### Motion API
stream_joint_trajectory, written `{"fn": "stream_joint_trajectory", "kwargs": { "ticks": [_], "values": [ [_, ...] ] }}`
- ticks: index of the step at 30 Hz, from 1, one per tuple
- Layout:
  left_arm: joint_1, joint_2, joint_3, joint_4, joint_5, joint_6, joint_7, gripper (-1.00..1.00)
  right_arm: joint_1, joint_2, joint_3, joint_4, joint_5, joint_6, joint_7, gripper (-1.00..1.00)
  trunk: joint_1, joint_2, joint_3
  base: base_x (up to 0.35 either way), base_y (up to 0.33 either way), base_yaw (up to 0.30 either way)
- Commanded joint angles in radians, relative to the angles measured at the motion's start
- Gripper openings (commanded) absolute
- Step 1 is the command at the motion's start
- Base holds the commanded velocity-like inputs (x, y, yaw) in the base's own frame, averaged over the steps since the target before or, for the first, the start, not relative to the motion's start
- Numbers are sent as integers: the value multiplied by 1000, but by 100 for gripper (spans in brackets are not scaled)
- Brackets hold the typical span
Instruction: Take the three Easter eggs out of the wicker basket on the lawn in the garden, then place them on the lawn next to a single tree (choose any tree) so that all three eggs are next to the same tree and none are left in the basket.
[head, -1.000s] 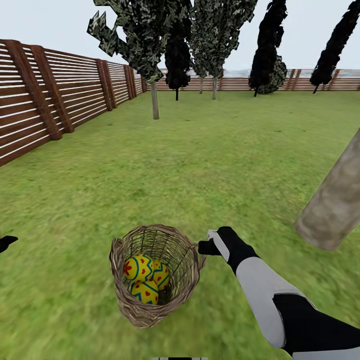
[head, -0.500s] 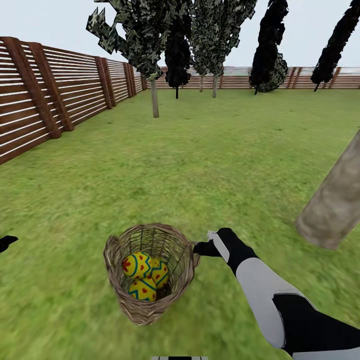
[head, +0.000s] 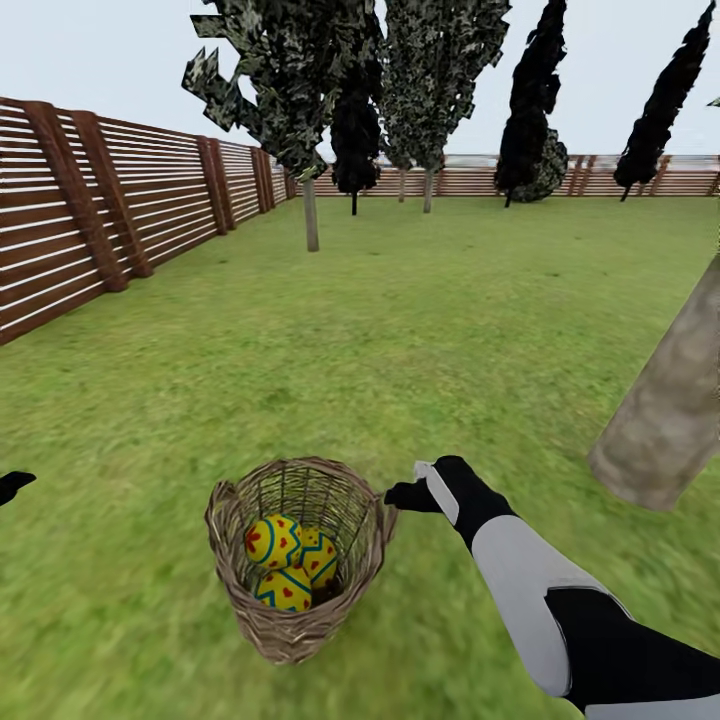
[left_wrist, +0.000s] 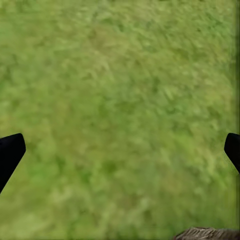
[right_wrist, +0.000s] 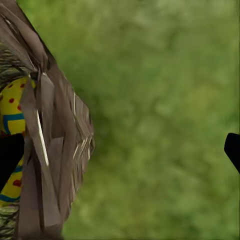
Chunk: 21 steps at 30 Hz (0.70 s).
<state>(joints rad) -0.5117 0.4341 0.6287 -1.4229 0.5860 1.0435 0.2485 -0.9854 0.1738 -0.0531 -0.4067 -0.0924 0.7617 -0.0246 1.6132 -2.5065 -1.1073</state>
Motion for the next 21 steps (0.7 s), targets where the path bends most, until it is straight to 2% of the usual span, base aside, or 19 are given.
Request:
{"fn": "stream_joint_trajectory", "kwargs": {
  "ticks": [1, 7, 21],
  "values": [
    [-1, 0, 0, -1, 11, 4, 9, 100, 0, 1, -5, -1, -2, 4, -1, 100, -1, 0, 3, 0, 0, 0],
    [-1, 1, 0, -1, 11, 4, 9, 100, 0, 1, -4, -1, -3, 4, 56, 100, -3, 1, 26, 0, 0, 0],
    [-1, 1, 0, -1, 11, 4, 9, 100, 0, 1, -4, -1, -3, 4, 61, 100, -10, 5, 80, 0, 0, 0]
  ]
}}
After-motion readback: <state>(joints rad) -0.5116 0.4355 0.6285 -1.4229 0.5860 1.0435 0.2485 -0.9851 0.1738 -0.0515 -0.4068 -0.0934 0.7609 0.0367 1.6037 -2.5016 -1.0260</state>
